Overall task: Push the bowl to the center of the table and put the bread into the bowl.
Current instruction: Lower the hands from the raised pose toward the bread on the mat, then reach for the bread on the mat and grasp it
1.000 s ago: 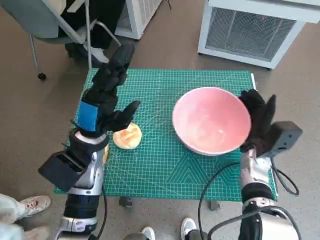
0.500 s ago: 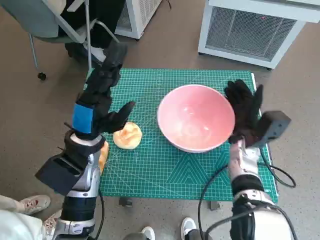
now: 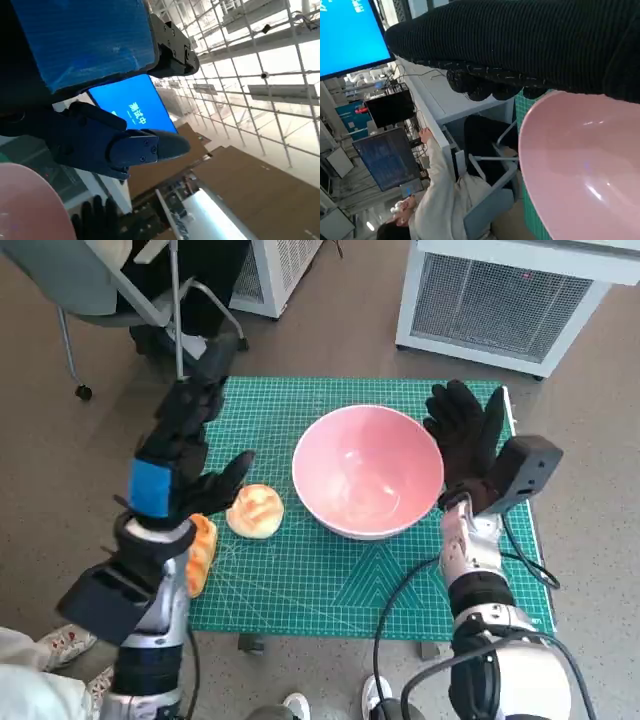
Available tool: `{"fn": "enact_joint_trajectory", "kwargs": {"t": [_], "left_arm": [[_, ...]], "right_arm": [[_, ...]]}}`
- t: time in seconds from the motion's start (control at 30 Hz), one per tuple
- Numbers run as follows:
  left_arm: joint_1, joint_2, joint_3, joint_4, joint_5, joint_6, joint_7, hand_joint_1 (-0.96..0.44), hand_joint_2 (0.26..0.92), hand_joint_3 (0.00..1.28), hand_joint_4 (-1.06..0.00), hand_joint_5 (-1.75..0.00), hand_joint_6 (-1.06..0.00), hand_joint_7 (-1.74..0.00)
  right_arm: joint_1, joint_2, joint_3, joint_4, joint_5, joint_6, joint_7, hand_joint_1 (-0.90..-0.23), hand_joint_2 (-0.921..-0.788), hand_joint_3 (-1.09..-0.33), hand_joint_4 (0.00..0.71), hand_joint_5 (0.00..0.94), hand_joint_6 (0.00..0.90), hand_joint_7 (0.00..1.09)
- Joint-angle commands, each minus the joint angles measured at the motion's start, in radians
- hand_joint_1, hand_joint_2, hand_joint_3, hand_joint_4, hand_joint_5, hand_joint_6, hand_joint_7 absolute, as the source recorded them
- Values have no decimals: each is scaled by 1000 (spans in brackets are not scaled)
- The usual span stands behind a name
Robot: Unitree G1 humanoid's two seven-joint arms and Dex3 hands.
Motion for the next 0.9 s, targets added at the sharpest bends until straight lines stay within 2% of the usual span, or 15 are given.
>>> {"fn": "enact_joint_trajectory", "kwargs": {"t": [0.03,0.2,0.4,0.5,0.6,0.73,0.9], "left_arm": [[50,77,37,-33,18,1,-27,-656,921,383,-231,0,-393,-17],[91,182,74,-16,18,-17,-90,-632,921,381,-228,0,-383,-11],[157,332,124,-27,15,0,-184,-595,921,376,-231,-2,-391,-14],[195,401,147,-46,33,10,-218,-574,921,344,-246,-8,-404,-19],[252,468,172,-89,63,30,-250,-584,921,335,-243,-5,-401,-14],[311,520,193,-146,96,58,-275,-577,921,291,-245,-4,-406,-15],[353,565,206,-177,131,68,-295,-523,921,190,-248,-4,-415,-18]], "right_arm": [[-6,-19,15,-4,-19,-22,-2,-549,-921,-810,255,10,187,392],[-9,-34,24,-37,-18,-100,43,-540,-921,-809,242,3,168,413],[11,-42,67,-122,-42,-274,96,-557,-921,-818,258,4,55,638],[24,-49,89,-180,-39,-361,138,-587,-921,-808,278,10,27,727],[42,-57,115,-261,-25,-445,197,-579,-921,-823,285,8,8,782],[72,-68,148,-361,-13,-507,250,-562,-921,-832,315,22,1,829],[98,-88,177,-453,1,-526,295,-546,-921,-841,315,25,-1,782]]}}
